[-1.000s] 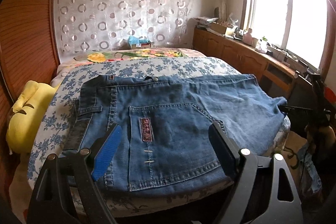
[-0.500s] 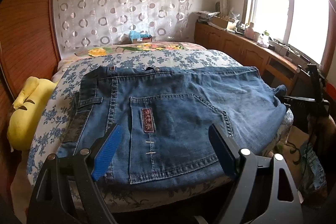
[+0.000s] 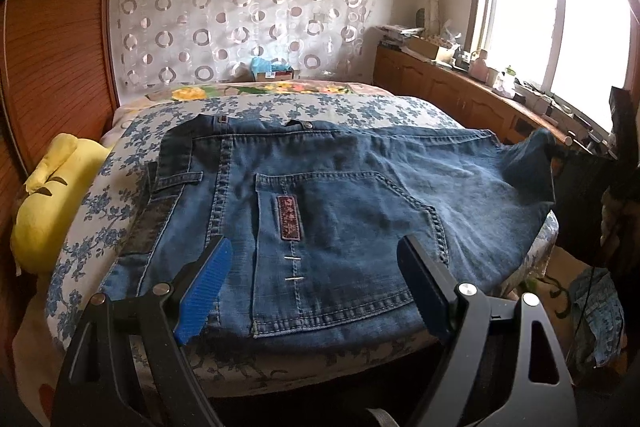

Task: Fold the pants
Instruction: 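Grasp the jeans leg with the right tool and fold it over the back pocket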

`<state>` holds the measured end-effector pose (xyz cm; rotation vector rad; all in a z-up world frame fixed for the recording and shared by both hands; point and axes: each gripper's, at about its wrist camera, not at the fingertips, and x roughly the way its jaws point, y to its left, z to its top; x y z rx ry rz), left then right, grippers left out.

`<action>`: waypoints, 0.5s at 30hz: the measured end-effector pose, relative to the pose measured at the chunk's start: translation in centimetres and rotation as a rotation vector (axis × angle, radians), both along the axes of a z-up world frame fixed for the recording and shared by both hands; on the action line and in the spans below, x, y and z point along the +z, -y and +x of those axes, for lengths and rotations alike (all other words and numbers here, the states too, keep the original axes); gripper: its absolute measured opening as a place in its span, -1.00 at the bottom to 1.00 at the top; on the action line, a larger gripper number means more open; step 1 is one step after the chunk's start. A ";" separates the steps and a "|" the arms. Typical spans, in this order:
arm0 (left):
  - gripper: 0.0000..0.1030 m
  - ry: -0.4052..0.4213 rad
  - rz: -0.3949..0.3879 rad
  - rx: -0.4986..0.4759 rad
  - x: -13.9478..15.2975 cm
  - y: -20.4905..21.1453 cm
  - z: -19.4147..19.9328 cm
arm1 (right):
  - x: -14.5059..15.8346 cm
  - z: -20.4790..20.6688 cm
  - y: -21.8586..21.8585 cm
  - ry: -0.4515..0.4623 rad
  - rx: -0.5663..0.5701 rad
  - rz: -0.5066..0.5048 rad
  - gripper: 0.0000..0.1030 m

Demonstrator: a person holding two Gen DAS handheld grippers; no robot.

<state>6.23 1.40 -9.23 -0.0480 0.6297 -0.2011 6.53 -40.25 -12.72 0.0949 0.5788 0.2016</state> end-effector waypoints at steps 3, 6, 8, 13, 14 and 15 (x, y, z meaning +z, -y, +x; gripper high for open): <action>0.65 0.005 -0.003 0.010 0.1 -0.5 -0.2 | 1.6 -0.3 -2.0 0.044 0.059 -0.001 -0.93; 0.65 0.005 0.000 0.023 0.2 -1.1 -0.3 | 3.2 -0.4 -4.6 0.086 0.132 -0.007 -0.94; 0.65 0.010 -0.003 0.034 0.4 -1.6 -0.4 | 4.2 -0.3 -6.4 0.110 0.178 -0.011 -0.94; 0.65 0.021 -0.012 0.073 0.7 -3.3 -0.9 | 6.8 -0.3 -12.3 0.168 0.330 -0.021 -0.94; 0.65 0.020 -0.014 0.079 0.7 -3.6 -1.0 | 7.2 -0.4 -13.6 0.174 0.359 -0.030 -0.94; 0.65 0.020 -0.017 0.086 0.6 -3.9 -1.1 | 7.5 -0.5 -15.1 0.172 0.390 -0.041 -0.94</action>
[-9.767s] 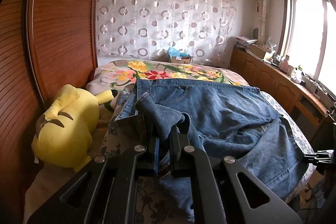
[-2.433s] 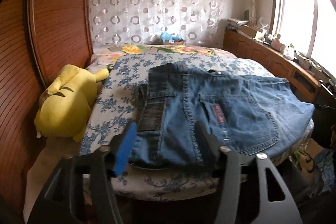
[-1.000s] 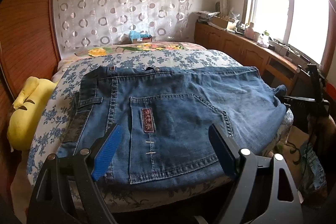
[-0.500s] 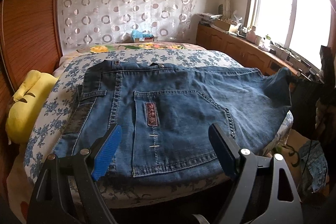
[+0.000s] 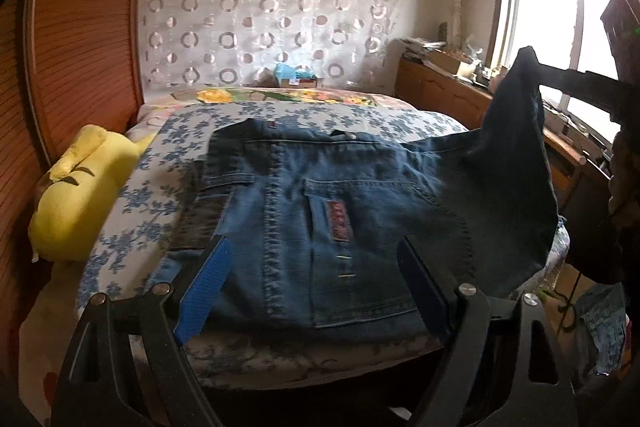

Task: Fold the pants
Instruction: 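Grasp the jeans leg with the right tool and fold it over the back pocket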

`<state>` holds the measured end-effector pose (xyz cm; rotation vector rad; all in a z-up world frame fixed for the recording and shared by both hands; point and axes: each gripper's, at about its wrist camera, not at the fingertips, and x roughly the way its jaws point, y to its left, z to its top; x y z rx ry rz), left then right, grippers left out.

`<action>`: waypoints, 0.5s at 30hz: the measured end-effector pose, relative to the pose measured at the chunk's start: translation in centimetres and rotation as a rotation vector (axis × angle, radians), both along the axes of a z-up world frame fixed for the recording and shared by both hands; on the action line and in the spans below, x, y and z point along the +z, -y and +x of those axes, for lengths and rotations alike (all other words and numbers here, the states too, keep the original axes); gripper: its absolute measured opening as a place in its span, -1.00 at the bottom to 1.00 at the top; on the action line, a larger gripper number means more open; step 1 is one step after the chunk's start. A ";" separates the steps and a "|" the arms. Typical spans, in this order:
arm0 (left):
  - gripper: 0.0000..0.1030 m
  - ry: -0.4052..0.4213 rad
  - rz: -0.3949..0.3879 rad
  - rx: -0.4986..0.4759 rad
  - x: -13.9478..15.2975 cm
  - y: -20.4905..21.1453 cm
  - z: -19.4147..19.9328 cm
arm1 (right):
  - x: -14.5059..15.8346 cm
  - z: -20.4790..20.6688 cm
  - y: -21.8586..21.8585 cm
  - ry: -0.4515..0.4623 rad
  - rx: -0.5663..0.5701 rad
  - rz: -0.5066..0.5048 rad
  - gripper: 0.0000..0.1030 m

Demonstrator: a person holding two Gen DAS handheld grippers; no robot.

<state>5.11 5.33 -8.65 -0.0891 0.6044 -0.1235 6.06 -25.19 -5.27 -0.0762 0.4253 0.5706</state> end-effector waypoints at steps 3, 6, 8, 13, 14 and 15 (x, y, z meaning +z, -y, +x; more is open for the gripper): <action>0.65 -0.001 -0.008 0.012 -0.2 -0.6 -0.2 | -0.2 -0.1 -2.8 -0.029 0.065 -0.011 -0.93; 0.65 -0.009 -0.011 0.015 -0.5 -0.9 -0.1 | -1.0 0.2 -3.8 -0.063 0.062 -0.028 -0.72; 0.65 -0.015 -0.015 0.014 -0.8 -0.9 0.0 | -1.0 0.7 -3.4 -0.083 0.067 -0.020 -0.64; 0.65 -0.026 -0.013 -0.007 -1.4 -0.3 0.5 | -0.2 2.2 -2.3 -0.094 0.030 -0.020 -0.27; 0.65 -0.028 -0.015 -0.012 -1.4 -0.2 0.6 | -0.3 2.3 -2.0 -0.096 0.016 -0.025 -0.27; 0.65 -0.032 -0.016 -0.019 -1.6 0.1 0.8 | -0.2 2.3 -2.2 -0.098 0.002 -0.031 -0.26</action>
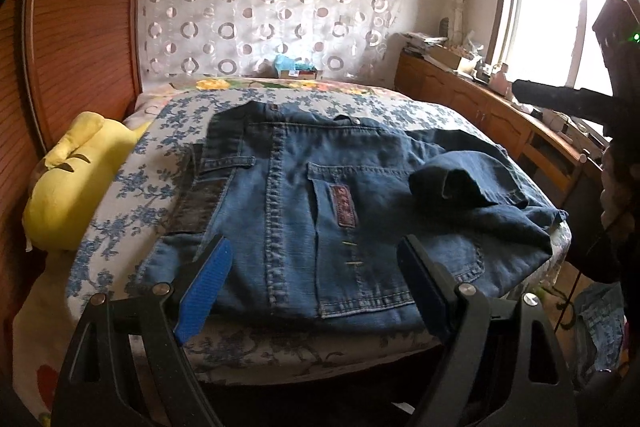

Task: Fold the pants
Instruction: 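Grasp the jeans leg with the right tool and fold it over the back pocket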

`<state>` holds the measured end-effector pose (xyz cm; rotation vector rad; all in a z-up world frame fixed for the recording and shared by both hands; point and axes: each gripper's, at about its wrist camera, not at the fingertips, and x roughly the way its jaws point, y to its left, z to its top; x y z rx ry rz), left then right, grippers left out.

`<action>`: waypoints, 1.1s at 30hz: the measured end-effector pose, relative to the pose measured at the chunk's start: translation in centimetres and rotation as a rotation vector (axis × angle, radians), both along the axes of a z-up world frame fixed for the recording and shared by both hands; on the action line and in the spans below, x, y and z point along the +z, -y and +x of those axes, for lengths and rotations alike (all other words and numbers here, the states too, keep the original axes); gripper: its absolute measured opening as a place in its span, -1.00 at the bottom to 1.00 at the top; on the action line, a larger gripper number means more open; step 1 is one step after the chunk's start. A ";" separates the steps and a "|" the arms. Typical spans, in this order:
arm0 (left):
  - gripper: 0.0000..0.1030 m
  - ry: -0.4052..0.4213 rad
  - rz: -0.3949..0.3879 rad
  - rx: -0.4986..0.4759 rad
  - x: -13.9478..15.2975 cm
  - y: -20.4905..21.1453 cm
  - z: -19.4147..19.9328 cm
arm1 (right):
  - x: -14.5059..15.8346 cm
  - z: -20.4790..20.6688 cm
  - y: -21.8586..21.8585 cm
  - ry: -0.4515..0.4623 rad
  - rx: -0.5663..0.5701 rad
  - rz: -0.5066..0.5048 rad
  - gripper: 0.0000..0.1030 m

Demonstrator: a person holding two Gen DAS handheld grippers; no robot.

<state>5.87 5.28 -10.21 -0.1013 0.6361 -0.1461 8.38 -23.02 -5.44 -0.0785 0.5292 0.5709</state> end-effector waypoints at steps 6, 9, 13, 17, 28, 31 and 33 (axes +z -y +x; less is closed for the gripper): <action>0.65 -0.007 0.017 -0.037 -0.1 1.3 1.1 | -2.0 0.8 0.2 -0.037 -0.081 -0.031 -0.21; 0.65 -0.012 0.016 -0.060 0.1 1.9 1.8 | -3.1 1.2 0.7 -0.068 -0.117 -0.039 -0.21; 0.65 -0.014 0.014 -0.101 0.4 3.2 2.7 | -4.0 1.4 1.6 -0.113 -0.154 -0.035 -0.17; 0.65 -0.021 0.014 -0.154 0.7 4.7 3.7 | -4.3 1.0 1.8 -0.136 -0.174 -0.035 -0.11; 0.56 -0.039 0.039 -0.250 1.1 7.6 5.1 | -4.4 0.8 2.5 -0.186 -0.208 -0.012 -0.05; 0.48 -0.037 0.047 -0.264 1.4 7.9 5.3 | -4.6 1.0 2.7 -0.202 -0.215 -0.009 -0.04; 0.33 -0.040 0.059 -0.272 1.4 8.2 5.6 | -4.9 0.9 2.7 -0.214 -0.213 -0.005 -0.04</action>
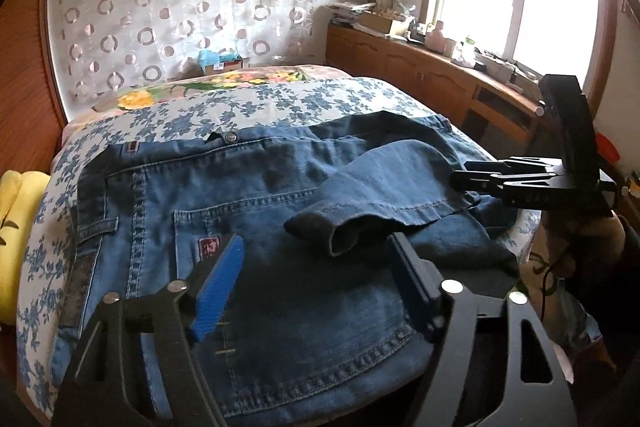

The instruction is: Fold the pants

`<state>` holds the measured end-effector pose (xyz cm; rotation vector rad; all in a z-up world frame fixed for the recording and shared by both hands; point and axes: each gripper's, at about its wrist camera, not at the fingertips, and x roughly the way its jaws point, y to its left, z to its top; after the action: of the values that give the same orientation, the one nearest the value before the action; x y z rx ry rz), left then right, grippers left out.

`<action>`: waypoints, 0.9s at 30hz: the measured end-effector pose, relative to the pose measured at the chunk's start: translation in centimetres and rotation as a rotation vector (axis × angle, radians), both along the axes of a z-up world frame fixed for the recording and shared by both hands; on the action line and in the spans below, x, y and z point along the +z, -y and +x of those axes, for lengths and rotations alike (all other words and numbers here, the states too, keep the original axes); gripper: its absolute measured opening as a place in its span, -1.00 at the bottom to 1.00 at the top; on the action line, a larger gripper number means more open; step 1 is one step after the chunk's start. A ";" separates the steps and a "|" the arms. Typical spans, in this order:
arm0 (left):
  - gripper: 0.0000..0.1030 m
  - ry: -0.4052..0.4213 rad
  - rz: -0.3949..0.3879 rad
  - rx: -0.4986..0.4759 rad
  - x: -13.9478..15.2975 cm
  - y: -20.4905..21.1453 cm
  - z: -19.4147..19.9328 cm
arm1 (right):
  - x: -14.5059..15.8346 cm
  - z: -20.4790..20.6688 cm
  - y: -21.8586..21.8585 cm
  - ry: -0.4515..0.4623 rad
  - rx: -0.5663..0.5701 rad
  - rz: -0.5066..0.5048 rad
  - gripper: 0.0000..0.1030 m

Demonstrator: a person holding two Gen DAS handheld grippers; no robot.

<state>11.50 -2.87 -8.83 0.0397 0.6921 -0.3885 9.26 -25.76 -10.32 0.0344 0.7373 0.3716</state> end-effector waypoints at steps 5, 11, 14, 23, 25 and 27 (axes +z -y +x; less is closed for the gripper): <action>-0.18 -0.005 0.025 -0.033 0.1 0.8 1.4 | -0.2 0.6 0.2 -0.021 0.009 0.042 -0.04; -0.69 -0.005 0.022 -0.038 0.2 0.7 2.3 | -0.2 1.2 0.2 -0.051 0.054 0.046 -0.77; -0.80 0.003 0.000 -0.014 0.7 -0.2 1.6 | 0.8 1.1 -0.3 -0.054 0.093 0.054 -0.85; -0.83 0.085 -0.081 0.017 4.8 -3.7 -3.8 | 8.4 -0.5 -3.7 0.127 0.231 0.073 -0.89; -0.83 0.106 -0.089 0.043 5.7 -4.8 -5.2 | 9.6 -1.2 -4.7 0.165 0.266 0.082 -0.90; -0.83 0.120 -0.090 0.063 6.3 -5.7 -6.0 | 10.7 -1.6 -5.7 0.196 0.299 0.099 -0.90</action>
<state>5.46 2.81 -2.55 -0.0437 0.5552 -0.3534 7.68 -20.02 0.34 -0.0190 0.5296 0.6875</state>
